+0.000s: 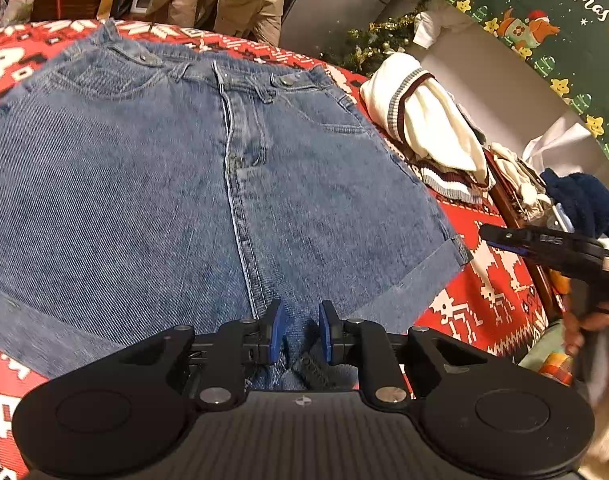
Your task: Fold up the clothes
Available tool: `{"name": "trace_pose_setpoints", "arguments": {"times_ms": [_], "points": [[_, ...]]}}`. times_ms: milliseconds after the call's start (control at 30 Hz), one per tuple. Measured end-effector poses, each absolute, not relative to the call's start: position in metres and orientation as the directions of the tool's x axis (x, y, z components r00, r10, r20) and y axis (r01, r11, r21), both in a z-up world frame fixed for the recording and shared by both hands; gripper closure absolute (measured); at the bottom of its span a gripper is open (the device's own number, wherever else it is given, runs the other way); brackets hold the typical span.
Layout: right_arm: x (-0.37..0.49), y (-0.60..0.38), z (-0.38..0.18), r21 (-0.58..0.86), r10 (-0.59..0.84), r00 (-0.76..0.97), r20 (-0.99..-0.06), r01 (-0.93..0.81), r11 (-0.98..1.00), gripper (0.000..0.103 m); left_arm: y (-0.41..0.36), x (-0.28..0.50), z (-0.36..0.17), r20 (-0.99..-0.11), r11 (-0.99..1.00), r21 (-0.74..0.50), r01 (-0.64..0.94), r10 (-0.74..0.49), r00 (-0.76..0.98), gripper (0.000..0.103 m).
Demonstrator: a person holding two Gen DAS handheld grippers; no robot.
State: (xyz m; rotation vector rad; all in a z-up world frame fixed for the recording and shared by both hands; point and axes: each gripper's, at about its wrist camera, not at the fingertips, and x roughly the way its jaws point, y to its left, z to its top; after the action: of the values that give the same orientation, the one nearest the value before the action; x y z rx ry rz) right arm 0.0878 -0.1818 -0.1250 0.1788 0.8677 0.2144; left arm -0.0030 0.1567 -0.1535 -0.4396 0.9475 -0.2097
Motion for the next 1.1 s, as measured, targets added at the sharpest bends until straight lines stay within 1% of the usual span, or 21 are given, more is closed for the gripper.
{"name": "trace_pose_setpoints", "arguments": {"times_ms": [100, 133, 167, 333, 367, 400, 433, 633, 733, 833, 900, 933, 1033, 1100], "points": [[0.096, -0.204, -0.143, 0.342, 0.315, 0.629, -0.711, -0.082, 0.936, 0.079, 0.161, -0.001, -0.157, -0.731, 0.879, -0.476, -0.027, -0.378, 0.567, 0.086], [0.098, -0.204, -0.146, 0.367, 0.336, 0.626, -0.703, -0.085, 0.926, 0.078, 0.162, -0.001, -0.158, -0.731, 0.876, -0.481, -0.027, -0.383, 0.565, 0.086], [0.1, -0.203, -0.149, 0.374, 0.351, 0.62, -0.702, -0.098, 0.922, 0.073, 0.162, 0.0, -0.16, -0.731, 0.876, -0.481, -0.026, -0.385, 0.564, 0.086], [0.099, -0.19, -0.163, 0.327, 0.357, 0.58, -0.733, -0.159, 0.931, 0.069, 0.157, -0.002, -0.159, -0.734, 0.893, -0.449, -0.003, -0.367, 0.571, 0.086], [0.098, -0.187, -0.163, 0.314, 0.352, 0.579, -0.736, -0.17, 0.934, 0.073, 0.156, -0.003, -0.158, -0.735, 0.898, -0.44, 0.003, -0.362, 0.572, 0.086], [0.097, -0.184, -0.161, 0.295, 0.338, 0.58, -0.741, -0.172, 0.94, 0.08, 0.154, -0.003, -0.158, -0.737, 0.903, -0.43, 0.01, -0.357, 0.573, 0.086], [0.096, -0.182, -0.159, 0.272, 0.318, 0.584, -0.747, -0.168, 0.947, 0.099, 0.152, -0.003, -0.157, -0.739, 0.908, -0.418, 0.018, -0.351, 0.575, 0.086], [0.091, -0.172, -0.146, 0.143, 0.2, 0.631, -0.75, -0.14, 0.98, 0.1, 0.14, -0.01, -0.154, -0.753, 0.939, -0.335, 0.073, -0.313, 0.578, 0.085], [0.094, -0.176, -0.149, 0.136, 0.176, 0.623, -0.762, -0.112, 0.984, 0.1, 0.138, -0.01, -0.156, -0.757, 0.945, -0.316, 0.085, -0.306, 0.577, 0.083], [0.094, -0.176, -0.153, 0.122, 0.17, 0.616, -0.769, -0.12, 0.985, 0.098, 0.141, -0.01, -0.155, -0.756, 0.941, -0.329, 0.078, -0.312, 0.575, 0.083], [0.094, -0.18, -0.151, 0.127, 0.168, 0.615, -0.771, -0.111, 0.986, 0.092, 0.144, -0.011, -0.153, -0.755, 0.935, -0.349, 0.066, -0.322, 0.572, 0.084], [0.094, -0.184, -0.149, 0.142, 0.173, 0.615, -0.77, -0.099, 0.985, 0.087, 0.146, -0.012, -0.151, -0.752, 0.931, -0.36, 0.059, -0.327, 0.572, 0.084], [0.088, -0.194, -0.138, 0.186, 0.185, 0.646, -0.741, -0.067, 0.98, 0.084, 0.154, -0.015, -0.143, -0.728, 0.919, -0.391, 0.042, -0.337, 0.597, 0.084], [0.082, -0.189, -0.124, 0.212, 0.234, 0.678, -0.697, -0.117, 0.97, 0.084, 0.161, -0.015, -0.136, -0.705, 0.912, -0.408, 0.031, -0.337, 0.624, 0.084]]}}
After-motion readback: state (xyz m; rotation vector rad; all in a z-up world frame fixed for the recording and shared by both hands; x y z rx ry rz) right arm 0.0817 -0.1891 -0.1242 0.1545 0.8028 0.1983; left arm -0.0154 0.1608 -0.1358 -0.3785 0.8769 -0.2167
